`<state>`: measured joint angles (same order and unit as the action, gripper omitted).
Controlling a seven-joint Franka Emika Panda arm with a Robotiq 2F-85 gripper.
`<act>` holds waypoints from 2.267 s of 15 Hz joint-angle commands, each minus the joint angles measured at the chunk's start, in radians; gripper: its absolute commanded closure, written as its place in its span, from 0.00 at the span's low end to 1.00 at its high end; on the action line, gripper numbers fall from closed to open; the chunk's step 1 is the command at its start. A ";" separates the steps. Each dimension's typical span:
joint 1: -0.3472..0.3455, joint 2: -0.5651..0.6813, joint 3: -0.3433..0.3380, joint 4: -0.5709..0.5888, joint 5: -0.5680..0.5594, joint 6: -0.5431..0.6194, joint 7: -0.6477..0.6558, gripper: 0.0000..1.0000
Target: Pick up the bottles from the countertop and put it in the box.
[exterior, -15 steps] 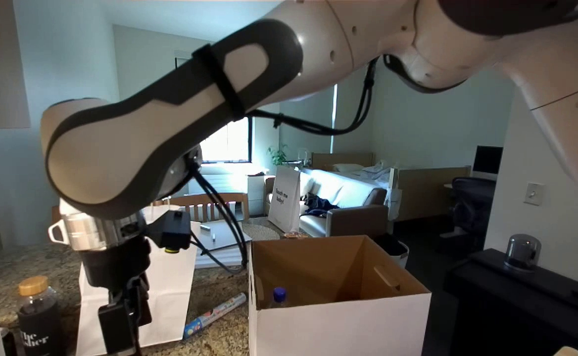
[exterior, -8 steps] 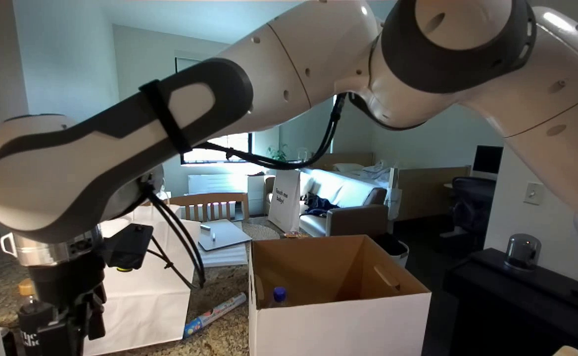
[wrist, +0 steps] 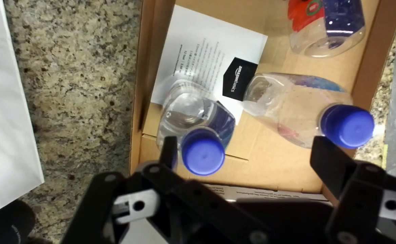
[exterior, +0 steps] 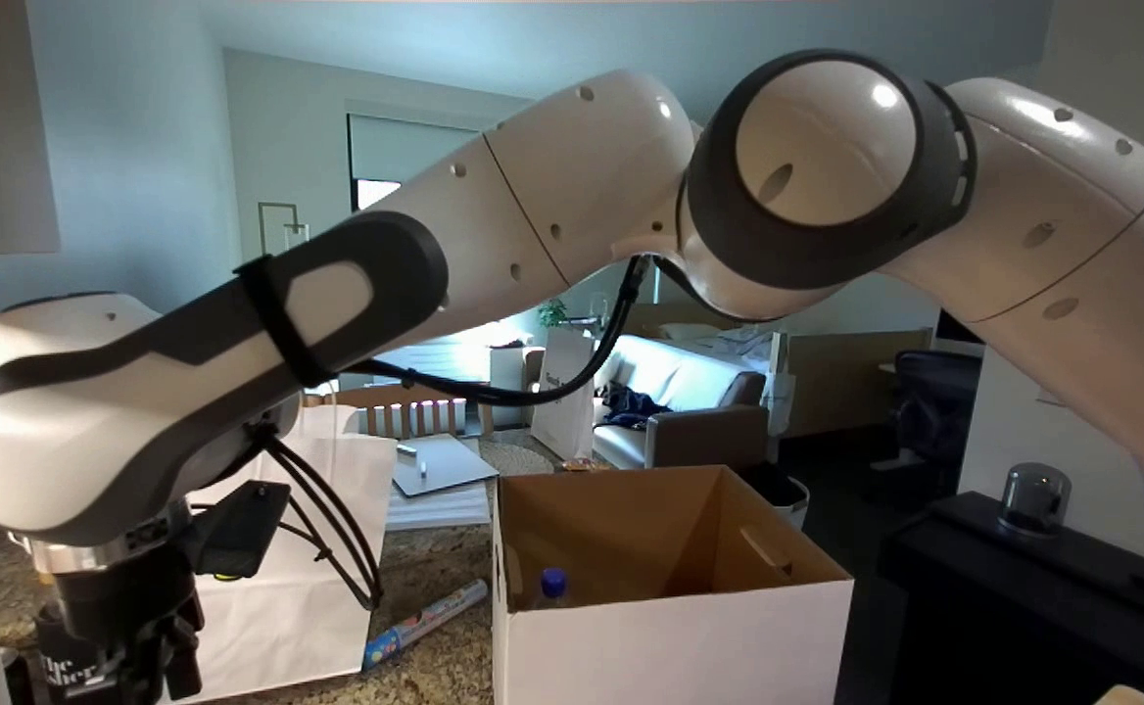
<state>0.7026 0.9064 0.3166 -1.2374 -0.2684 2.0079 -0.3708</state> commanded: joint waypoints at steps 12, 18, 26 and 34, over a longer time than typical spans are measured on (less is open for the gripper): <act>0.067 0.154 -0.066 0.250 -0.003 -0.173 -0.013 0.61; 0.063 0.165 -0.066 0.274 0.000 -0.172 -0.012 0.88; 0.042 0.067 -0.077 0.173 0.006 -0.156 0.053 0.89; -0.069 -0.150 -0.070 0.018 0.109 -0.310 0.142 0.89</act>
<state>0.6770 0.9009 0.2428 -1.0708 -0.2039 1.7503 -0.2967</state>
